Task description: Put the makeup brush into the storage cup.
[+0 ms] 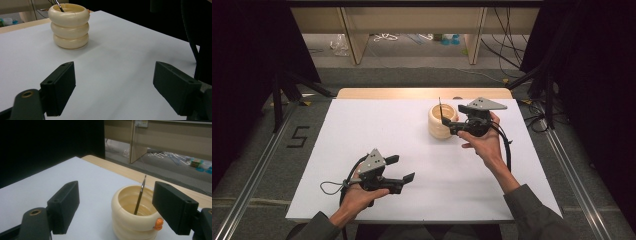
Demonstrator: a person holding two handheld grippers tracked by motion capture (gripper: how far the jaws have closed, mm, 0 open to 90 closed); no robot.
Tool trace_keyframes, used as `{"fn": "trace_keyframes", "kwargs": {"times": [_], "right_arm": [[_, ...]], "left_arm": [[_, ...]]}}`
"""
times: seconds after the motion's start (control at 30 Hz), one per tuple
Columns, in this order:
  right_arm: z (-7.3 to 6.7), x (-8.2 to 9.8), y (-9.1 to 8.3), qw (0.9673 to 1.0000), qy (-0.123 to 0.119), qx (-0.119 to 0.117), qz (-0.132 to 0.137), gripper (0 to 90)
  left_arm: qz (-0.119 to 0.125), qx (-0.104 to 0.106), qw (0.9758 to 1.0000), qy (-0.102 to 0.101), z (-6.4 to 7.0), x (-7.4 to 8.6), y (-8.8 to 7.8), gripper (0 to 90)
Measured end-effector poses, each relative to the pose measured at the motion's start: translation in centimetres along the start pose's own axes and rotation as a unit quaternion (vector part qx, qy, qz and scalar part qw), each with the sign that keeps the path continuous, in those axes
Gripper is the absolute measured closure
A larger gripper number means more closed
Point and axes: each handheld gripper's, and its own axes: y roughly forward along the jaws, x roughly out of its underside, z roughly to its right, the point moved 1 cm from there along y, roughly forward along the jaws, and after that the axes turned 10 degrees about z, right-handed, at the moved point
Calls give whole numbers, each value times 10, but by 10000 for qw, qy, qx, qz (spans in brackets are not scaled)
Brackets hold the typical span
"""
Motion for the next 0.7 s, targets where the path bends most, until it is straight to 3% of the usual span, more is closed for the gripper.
{"fn": "trace_keyframes", "kwargs": {"times": [0.03, 0.1, 0.7], "right_arm": [[-1, 1, 0, 9999, -29, -22, 98, 229], [-5, 3, -3, 9999, 80, -68, 18, 224], [-12, 21, -22, 9998, 150, -157, 0, 209]], "left_arm": [[-7, -10, 10000, -11, 0, 0, 0, 178], [-8, -39, 10000, -65, 0, 0, 0, 178], [28, -11, 10000, -57, 0, -1, -1, 176]]}}
